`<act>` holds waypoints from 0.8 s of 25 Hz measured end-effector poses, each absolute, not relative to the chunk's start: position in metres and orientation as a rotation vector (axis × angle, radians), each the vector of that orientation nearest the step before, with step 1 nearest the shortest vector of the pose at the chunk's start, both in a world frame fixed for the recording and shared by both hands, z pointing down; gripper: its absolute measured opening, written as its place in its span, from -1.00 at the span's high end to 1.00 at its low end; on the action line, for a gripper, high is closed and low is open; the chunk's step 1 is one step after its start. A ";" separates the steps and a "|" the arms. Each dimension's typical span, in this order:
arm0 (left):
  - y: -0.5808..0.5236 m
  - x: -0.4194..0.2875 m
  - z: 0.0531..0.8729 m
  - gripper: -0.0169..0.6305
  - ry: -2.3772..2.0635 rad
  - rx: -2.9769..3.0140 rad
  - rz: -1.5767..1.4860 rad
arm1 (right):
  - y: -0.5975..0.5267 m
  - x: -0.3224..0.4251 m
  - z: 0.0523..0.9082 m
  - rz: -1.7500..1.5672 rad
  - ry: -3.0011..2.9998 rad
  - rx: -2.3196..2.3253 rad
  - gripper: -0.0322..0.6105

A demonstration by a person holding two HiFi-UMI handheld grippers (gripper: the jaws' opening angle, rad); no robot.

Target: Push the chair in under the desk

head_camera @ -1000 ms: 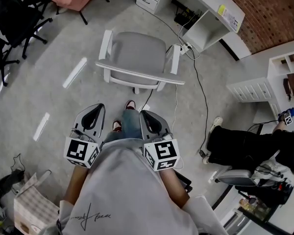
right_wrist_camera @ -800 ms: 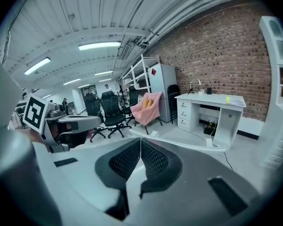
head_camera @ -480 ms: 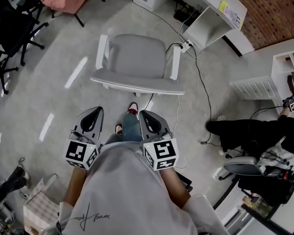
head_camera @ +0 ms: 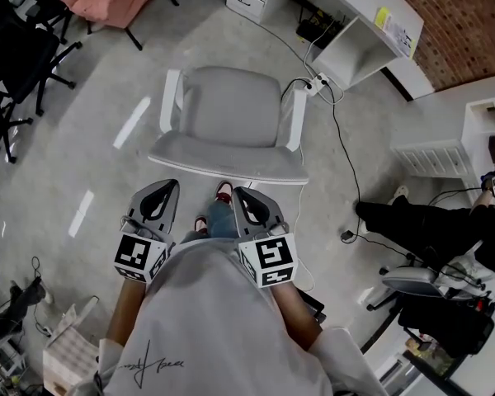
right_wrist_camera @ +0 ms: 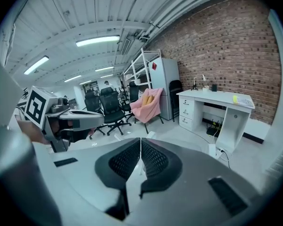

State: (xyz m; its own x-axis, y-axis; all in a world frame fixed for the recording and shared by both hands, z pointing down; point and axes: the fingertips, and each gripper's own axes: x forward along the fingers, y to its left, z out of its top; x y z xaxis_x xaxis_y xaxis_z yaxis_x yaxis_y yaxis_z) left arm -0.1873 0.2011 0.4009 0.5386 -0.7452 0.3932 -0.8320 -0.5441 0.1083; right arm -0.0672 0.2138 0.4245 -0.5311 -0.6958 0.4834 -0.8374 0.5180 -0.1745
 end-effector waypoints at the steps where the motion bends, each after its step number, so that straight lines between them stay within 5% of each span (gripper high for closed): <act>1: 0.198 -0.184 0.403 0.94 -1.302 2.510 0.464 | 0.209 -0.065 0.425 0.548 -2.409 1.269 0.82; 20: 0.184 -0.147 0.472 0.93 -0.988 2.653 1.170 | 0.177 -0.020 0.471 0.377 -2.312 0.980 0.81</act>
